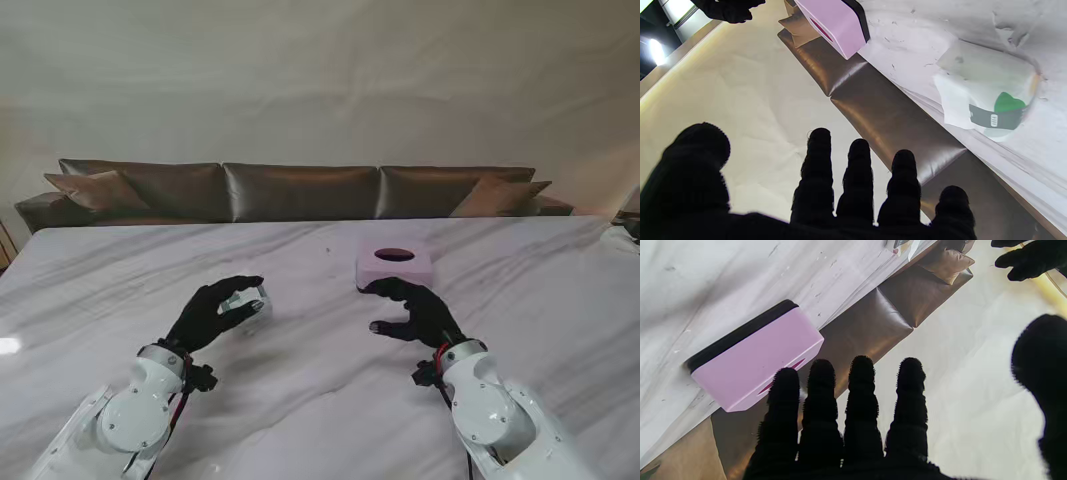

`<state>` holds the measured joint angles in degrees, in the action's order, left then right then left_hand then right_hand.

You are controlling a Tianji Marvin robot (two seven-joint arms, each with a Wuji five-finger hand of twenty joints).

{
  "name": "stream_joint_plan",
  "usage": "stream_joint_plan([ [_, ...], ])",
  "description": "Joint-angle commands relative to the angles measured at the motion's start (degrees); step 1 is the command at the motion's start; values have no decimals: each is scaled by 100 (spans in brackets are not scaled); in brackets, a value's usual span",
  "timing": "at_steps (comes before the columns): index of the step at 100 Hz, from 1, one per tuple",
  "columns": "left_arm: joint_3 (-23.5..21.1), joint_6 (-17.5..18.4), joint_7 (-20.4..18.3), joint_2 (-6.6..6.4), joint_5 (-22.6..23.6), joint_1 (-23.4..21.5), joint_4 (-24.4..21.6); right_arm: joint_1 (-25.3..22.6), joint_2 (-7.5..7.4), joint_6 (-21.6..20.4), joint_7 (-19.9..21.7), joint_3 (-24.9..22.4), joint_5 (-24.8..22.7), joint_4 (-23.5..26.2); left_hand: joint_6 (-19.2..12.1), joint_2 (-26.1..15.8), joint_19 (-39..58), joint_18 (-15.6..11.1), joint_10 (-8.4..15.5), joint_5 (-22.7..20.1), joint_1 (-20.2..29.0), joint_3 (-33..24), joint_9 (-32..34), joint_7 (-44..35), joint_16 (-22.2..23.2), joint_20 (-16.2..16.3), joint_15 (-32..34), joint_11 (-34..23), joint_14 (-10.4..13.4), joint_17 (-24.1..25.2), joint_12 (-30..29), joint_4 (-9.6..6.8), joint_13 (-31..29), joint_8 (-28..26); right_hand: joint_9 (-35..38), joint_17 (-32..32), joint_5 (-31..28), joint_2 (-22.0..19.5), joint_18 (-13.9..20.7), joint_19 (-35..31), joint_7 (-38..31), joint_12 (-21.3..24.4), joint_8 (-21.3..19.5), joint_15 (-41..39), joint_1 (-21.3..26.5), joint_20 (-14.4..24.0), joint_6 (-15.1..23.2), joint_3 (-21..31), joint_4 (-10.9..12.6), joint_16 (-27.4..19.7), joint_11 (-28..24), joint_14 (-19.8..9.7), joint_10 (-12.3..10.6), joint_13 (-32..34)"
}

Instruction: Refill a tissue box and feed the first sheet

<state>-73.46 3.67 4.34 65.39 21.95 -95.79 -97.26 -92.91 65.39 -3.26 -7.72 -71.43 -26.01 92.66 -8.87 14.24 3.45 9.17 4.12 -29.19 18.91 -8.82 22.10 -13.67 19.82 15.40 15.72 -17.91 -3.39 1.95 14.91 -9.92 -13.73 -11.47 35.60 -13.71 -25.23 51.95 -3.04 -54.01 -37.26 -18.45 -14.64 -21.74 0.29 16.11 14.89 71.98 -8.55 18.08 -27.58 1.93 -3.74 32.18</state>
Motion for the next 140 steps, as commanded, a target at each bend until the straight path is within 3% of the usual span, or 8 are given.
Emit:
stream_joint_plan([
  [1,-39,-40,-79,-20,24,-116,-92,22,28,-42,48,25,20,-55,1,-145,2505,20,195,109,-209,151,-300,26,2,97,-4,80,141,124,-30,143,124,79,-78,23,69,-14,204,1,-90,68,37,-53,-36,-55,-33,-40,-95,-83,-84,-162,-4,-7],
  [30,-111,-77,-48,-17,46,-217,-167,42,33,-39,14,48,-8,-74,33,-159,2505,35,186,129,-215,155,-292,18,35,165,1,66,125,127,-23,141,103,76,-70,4,11,-13,208,-20,-144,43,17,-79,-35,-66,-67,-34,-93,-60,-114,-140,11,9],
  [55,6,29,-54,1,-91,43,102,64,10,131,78,-56,-130,-2,46,-171,2504,45,174,128,-213,155,-278,15,62,205,8,59,102,127,-19,138,82,76,-34,-21,-178,-10,210,-43,-219,13,-25,-102,-38,-67,-134,-22,-96,-43,-154,-138,23,31],
  [80,155,137,-91,5,-160,304,400,532,-18,297,216,-46,-292,-154,58,-229,2496,45,169,137,-223,166,-270,17,78,225,9,54,93,127,-16,142,75,77,-48,-59,-240,79,227,-81,-288,-51,-99,-173,5,-61,-323,38,-93,-2,-247,-139,17,81],
  [110,294,56,-128,21,-274,495,627,1700,42,410,229,353,-191,-1259,89,-293,2466,26,161,137,-210,185,-263,9,97,232,18,42,84,129,-9,149,76,73,93,-325,-548,269,127,-370,-448,-120,-209,-305,110,56,-424,152,-107,69,-379,-108,35,293],
  [140,463,-154,-153,55,-426,737,868,3022,194,197,46,1022,-3,-2929,143,-346,2406,22,131,123,-181,206,-253,-24,118,221,31,23,67,132,2,152,72,56,-96,-101,-532,780,200,-191,-448,-149,-271,-201,150,-15,-371,379,-212,41,-383,-180,-65,37],
])
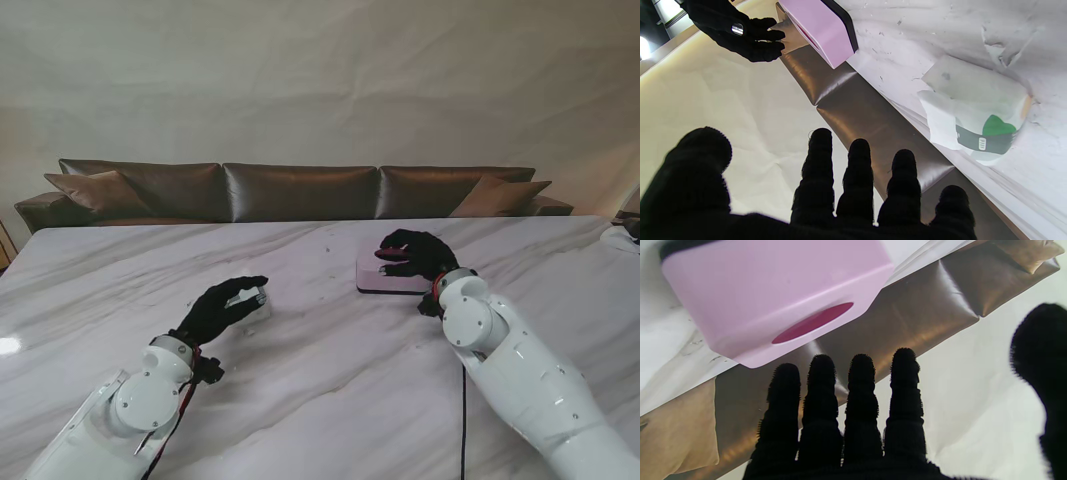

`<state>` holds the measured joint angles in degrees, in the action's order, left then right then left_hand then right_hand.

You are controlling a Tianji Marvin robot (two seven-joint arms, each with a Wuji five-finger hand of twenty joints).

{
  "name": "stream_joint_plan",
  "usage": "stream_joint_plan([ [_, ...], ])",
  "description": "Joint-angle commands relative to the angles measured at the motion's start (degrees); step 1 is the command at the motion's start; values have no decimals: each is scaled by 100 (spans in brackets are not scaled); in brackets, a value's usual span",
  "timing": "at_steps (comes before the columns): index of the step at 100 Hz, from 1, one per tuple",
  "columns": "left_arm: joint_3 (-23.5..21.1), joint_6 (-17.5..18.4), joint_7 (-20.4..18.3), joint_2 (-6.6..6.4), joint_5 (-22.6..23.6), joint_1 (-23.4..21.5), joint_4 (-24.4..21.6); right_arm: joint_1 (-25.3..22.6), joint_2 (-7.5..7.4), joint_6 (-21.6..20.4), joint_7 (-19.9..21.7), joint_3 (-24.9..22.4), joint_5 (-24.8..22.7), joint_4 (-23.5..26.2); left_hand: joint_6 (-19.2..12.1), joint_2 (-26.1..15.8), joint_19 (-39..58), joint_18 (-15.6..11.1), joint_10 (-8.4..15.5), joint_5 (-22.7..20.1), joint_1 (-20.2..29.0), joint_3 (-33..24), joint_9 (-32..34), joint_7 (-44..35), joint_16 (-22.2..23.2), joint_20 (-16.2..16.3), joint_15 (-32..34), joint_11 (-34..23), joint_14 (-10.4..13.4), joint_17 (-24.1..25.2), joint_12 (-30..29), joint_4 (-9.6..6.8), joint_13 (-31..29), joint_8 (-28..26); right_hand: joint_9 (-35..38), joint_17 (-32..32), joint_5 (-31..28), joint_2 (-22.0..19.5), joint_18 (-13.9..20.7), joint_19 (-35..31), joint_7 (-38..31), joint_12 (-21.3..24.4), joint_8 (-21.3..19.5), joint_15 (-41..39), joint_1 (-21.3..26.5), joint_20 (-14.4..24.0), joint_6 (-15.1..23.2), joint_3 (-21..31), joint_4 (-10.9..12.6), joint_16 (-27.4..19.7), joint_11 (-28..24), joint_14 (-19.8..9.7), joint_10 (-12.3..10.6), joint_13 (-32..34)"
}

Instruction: Refill a tissue box and feed the first sheet

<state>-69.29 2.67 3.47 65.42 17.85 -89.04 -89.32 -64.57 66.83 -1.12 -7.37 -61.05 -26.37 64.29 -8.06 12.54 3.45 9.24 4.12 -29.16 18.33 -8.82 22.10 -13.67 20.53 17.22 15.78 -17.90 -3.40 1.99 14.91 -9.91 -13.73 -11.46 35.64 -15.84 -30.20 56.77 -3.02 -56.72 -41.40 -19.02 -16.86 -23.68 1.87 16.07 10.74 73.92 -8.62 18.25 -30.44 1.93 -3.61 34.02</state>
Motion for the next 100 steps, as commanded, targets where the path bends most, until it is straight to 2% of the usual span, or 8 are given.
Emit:
stream_joint_plan([
  [1,53,-62,-68,53,-18,73,81,226,57,-23,-1,2,38,-145,64,-173,2403,15,131,117,-127,210,-253,-27,47,39,25,22,65,128,3,152,74,55,-107,121,-35,306,198,87,-32,-92,-49,-1,-2,-13,48,193,-207,21,-95,-181,-78,-162],
  [22,175,-151,-70,79,-76,316,246,772,171,-115,-324,313,14,-1003,90,-226,2350,7,107,127,-126,231,-229,-49,60,32,29,3,68,130,12,153,65,42,-370,343,-106,582,244,251,36,-69,-53,185,1,-82,173,319,-291,-100,-37,-252,-200,-640],
  [30,233,-152,-34,101,-129,397,324,941,213,-142,-450,426,0,-1335,98,-237,2330,11,103,118,-122,238,-220,-63,67,31,32,-4,65,126,17,152,64,35,-594,388,-69,587,232,270,90,-46,-44,205,-36,-87,229,347,-312,-133,1,-206,-123,-833],
  [35,270,-146,-9,113,-148,440,379,1075,264,-178,-586,528,13,-1623,97,-246,2321,9,102,121,-121,242,-219,-67,70,33,31,-10,61,124,20,151,65,32,-834,400,80,619,148,251,196,22,-19,153,-83,-66,242,377,-333,-137,50,-42,86,-1009],
  [40,304,-145,9,122,-165,475,428,1220,325,-200,-702,642,58,-1927,95,-257,2315,9,100,125,-117,243,-222,-70,72,35,31,-9,66,121,21,150,65,30,-1113,391,288,645,5,207,259,104,-3,110,-110,-10,256,396,-352,-140,69,96,147,-1181],
  [57,379,-171,61,150,-223,530,531,1739,600,-388,-957,1002,414,-3085,101,-279,2269,18,102,123,-105,255,-226,-85,78,37,26,-10,68,136,23,148,63,22,-1734,420,640,645,-65,206,223,164,49,79,-121,130,269,395,-362,-145,-29,210,2,-1454],
  [76,359,-265,92,158,-235,470,504,2213,978,-743,-1196,1294,737,-4256,94,-294,2229,47,94,113,-103,272,-225,-109,81,61,17,-14,65,136,26,149,63,9,-2214,214,908,606,-379,43,239,213,128,83,-118,421,498,367,-353,-137,-49,282,-283,-1631],
  [100,345,-384,98,163,-252,420,452,2467,1247,-1061,-1186,1402,881,-4929,97,-304,2226,105,90,116,-96,289,-243,-130,94,129,13,-19,57,144,30,148,61,-3,-2203,-82,898,547,-405,-250,128,238,146,-36,-74,760,386,333,-326,-87,-95,309,-162,-1481],
])
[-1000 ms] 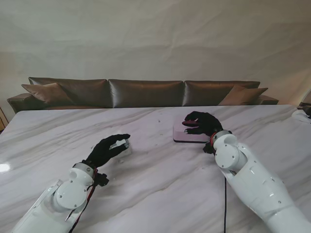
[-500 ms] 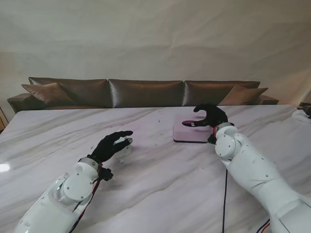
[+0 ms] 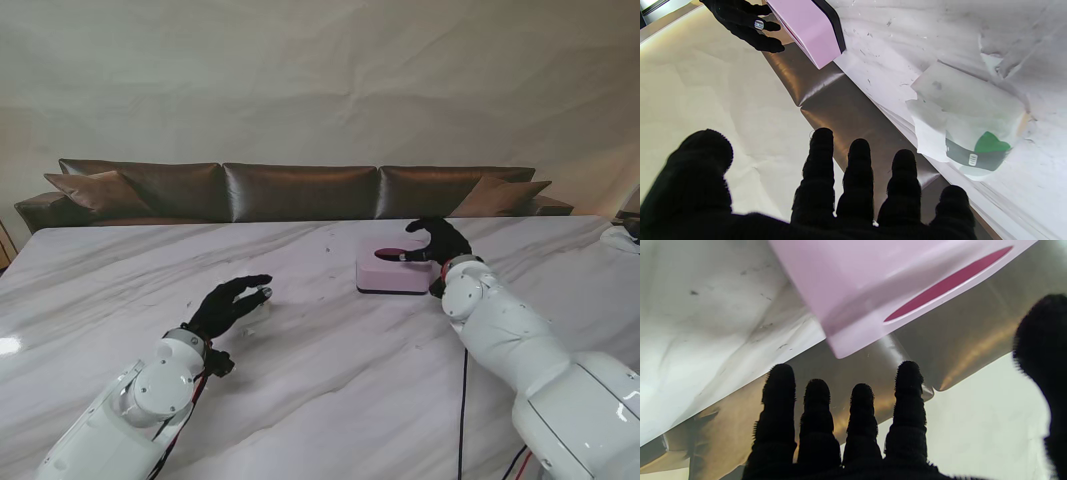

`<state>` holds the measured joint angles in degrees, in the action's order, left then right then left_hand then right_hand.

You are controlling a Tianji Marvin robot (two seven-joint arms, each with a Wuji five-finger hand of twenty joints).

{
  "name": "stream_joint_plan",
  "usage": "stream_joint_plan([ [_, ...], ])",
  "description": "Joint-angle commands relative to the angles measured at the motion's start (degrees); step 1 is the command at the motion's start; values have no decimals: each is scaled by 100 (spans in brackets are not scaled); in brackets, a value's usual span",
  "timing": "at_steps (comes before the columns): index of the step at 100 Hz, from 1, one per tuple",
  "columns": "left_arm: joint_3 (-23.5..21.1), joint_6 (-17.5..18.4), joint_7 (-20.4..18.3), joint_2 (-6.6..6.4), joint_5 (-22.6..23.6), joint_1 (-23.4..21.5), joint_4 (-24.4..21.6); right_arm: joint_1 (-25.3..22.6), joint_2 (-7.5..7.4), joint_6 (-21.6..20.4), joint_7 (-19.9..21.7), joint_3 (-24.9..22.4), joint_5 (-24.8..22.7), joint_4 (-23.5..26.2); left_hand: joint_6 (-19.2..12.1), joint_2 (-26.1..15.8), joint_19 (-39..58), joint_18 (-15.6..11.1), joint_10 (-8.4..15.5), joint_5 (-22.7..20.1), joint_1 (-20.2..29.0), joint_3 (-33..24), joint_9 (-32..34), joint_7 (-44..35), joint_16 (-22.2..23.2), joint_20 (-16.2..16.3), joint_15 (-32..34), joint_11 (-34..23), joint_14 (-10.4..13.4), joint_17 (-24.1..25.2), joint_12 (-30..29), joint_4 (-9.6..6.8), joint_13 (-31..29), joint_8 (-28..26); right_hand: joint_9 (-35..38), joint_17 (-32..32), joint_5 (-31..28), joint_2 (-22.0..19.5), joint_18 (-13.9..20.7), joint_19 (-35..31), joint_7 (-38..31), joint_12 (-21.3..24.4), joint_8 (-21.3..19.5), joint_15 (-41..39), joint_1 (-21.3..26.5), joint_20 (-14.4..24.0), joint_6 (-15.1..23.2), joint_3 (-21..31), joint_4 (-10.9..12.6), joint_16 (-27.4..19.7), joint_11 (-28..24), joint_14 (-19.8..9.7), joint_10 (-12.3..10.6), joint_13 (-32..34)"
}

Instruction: Refill a tissue box and feed the first sheet

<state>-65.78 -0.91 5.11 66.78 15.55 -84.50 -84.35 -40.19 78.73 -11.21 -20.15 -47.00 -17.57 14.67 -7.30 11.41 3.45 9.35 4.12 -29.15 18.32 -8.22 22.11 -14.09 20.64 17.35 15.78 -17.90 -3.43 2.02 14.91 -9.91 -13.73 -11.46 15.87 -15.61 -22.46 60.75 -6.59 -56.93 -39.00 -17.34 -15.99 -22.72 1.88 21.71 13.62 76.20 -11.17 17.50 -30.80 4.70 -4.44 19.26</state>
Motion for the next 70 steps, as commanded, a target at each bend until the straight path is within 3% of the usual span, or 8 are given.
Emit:
stream_joint_plan([
  [1,-5,-26,-66,26,-22,-35,-44,26,60,-57,98,-7,6,33,19,-195,2225,96,90,114,-93,227,-243,-90,83,118,13,-19,59,142,30,147,59,-4,-227,-130,120,152,-44,-244,-116,71,60,-149,-71,209,99,104,-71,-5,-59,40,-60,29],
  [18,-9,-46,-80,25,-32,-35,-37,-26,71,-171,251,-10,65,32,12,-210,2217,95,85,87,-81,233,-228,-120,91,150,13,-25,55,141,32,148,55,-19,-110,-419,34,107,42,-488,-185,21,63,-342,-23,395,63,84,-52,96,-201,165,132,486],
  [50,-24,-34,-66,36,-90,-40,6,-97,83,-333,512,68,131,31,0,-227,2218,144,72,30,-63,246,-209,-225,105,211,16,-33,28,144,37,149,55,-74,102,-583,-104,92,47,-689,-229,28,51,-386,158,533,13,60,-6,169,-205,230,122,943],
  [70,-28,-32,-48,43,-115,-52,31,-112,119,-459,462,200,110,31,-2,-248,2238,161,74,23,-44,251,-208,-261,112,256,17,-33,29,148,38,151,54,-95,268,-740,-100,60,168,-1001,-251,-26,45,-925,247,760,-33,29,31,618,-279,96,141,1515],
])
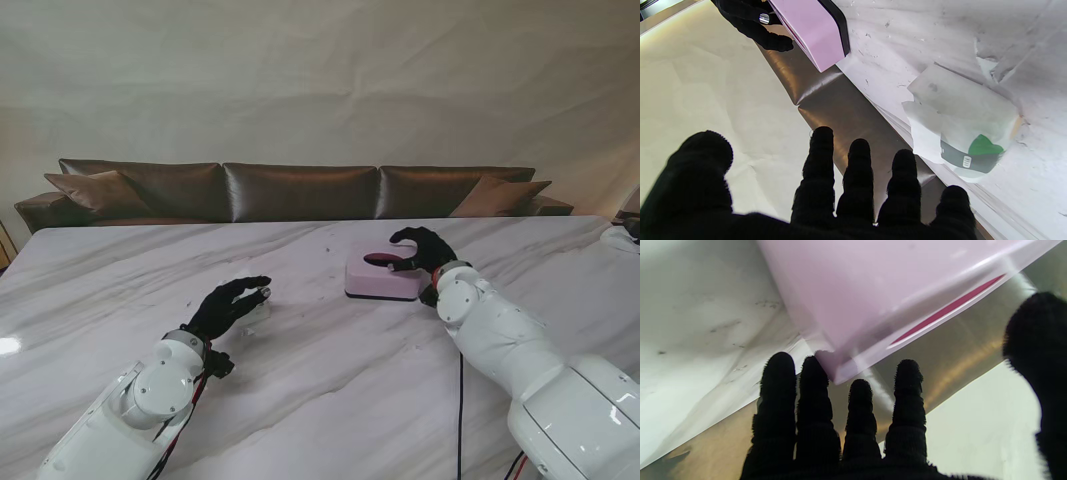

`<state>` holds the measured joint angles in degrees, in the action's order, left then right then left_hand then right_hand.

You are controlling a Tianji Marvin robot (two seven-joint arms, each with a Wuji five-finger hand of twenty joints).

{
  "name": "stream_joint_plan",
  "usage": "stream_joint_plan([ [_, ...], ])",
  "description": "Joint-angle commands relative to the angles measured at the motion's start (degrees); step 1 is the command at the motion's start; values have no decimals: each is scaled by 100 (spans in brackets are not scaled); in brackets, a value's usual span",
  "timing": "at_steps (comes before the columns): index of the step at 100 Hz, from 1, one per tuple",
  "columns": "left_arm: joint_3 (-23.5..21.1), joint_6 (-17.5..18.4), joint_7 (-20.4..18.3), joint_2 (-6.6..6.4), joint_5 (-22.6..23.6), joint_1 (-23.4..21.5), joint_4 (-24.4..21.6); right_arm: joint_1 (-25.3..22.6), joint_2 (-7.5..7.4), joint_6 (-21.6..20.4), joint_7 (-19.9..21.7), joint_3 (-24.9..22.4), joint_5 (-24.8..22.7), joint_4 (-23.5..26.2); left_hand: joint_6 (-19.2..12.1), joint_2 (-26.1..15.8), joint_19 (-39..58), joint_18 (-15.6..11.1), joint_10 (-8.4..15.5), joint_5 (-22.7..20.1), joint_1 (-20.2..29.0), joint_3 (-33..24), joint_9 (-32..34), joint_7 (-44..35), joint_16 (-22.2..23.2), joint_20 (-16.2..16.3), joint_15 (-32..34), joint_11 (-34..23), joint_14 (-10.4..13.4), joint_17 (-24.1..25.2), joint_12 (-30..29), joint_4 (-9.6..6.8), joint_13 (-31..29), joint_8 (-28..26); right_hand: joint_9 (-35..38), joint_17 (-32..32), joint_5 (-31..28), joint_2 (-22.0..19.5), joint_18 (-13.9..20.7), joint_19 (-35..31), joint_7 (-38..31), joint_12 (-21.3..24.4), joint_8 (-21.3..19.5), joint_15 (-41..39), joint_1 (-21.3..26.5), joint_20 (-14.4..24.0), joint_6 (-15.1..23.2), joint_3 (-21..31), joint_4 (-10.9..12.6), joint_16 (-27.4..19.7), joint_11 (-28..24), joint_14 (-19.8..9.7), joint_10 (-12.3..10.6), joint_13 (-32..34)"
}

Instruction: Refill a tissue box and feed the first sheet

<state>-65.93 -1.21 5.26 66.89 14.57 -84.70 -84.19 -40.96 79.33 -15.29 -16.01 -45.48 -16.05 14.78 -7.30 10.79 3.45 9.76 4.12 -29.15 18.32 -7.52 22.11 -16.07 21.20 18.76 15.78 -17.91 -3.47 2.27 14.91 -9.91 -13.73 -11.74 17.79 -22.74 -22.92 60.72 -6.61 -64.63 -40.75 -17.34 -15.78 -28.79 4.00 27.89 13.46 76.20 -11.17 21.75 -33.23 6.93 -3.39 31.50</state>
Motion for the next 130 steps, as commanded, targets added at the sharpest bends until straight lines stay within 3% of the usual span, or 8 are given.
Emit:
stream_joint_plan([
  [1,-13,-3,-63,33,-17,-33,15,-34,61,-54,44,57,-44,20,-6,-189,2238,121,76,23,-48,184,-212,-65,57,117,17,-31,34,123,37,152,53,-68,79,-35,-50,66,174,-238,-78,-28,24,-335,39,146,-24,28,32,208,-38,-129,45,314],
  [21,-31,-15,-39,38,-26,-61,12,-5,152,4,-79,143,-39,18,-13,-204,2272,134,70,11,-29,193,-220,-97,61,163,17,-33,34,117,39,154,54,-86,-34,-171,32,-46,235,-408,-121,-48,7,-665,134,231,-57,-22,71,461,-66,-91,46,663],
  [91,-215,-104,-40,24,-22,-269,-93,-16,428,28,-235,391,53,9,-21,-238,2652,199,62,-8,3,236,-251,-182,66,379,17,-33,25,130,39,161,59,-134,89,-415,110,121,679,-876,-318,-103,-69,-1277,1010,397,-162,49,233,806,-228,-768,91,1243],
  [130,-217,-73,5,39,-64,-282,-42,-93,527,-323,-281,544,68,9,-22,-254,2708,192,66,-16,-3,248,-255,-202,65,391,14,-32,31,137,38,160,62,-146,219,-423,84,350,710,-852,-392,-127,-97,-1360,1256,324,-226,183,210,850,-273,-918,2,1412],
])
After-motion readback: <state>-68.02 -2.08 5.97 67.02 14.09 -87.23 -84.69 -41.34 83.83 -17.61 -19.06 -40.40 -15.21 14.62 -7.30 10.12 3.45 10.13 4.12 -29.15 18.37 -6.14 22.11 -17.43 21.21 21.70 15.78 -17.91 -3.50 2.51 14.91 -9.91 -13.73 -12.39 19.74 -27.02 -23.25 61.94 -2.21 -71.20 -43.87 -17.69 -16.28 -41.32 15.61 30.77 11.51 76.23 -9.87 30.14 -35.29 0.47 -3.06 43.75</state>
